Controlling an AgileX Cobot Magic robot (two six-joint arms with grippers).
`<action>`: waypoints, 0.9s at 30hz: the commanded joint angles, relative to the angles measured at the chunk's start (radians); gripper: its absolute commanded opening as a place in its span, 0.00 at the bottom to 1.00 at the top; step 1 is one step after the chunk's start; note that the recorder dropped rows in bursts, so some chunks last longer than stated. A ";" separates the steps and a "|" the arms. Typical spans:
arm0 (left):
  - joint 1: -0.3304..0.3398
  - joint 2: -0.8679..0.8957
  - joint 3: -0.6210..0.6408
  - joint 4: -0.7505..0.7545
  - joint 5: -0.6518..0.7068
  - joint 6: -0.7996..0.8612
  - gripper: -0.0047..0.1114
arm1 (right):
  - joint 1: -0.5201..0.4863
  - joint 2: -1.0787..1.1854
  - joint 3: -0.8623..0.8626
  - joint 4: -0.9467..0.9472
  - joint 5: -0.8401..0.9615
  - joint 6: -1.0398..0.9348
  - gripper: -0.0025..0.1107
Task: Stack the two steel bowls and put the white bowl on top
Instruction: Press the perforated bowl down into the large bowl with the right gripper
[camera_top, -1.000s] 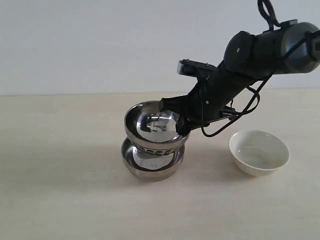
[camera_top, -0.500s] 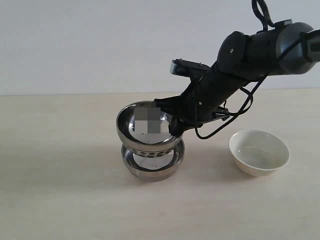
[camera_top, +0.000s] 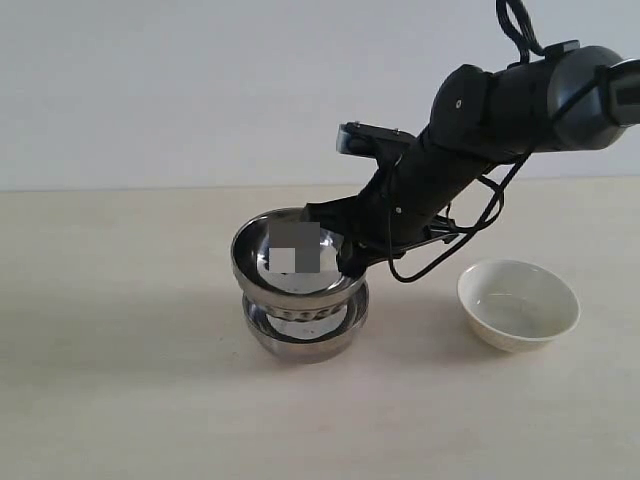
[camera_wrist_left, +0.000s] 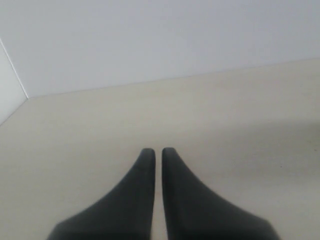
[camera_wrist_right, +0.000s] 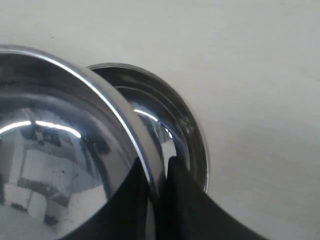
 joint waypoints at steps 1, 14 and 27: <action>0.002 -0.004 0.003 -0.007 -0.007 -0.010 0.07 | 0.000 -0.014 0.003 -0.001 0.002 -0.001 0.02; 0.002 -0.004 0.003 -0.007 -0.007 -0.010 0.07 | 0.000 -0.016 0.049 -0.009 -0.032 -0.003 0.02; 0.002 -0.004 0.003 -0.007 -0.007 -0.010 0.07 | 0.000 -0.016 0.049 -0.009 -0.064 0.007 0.02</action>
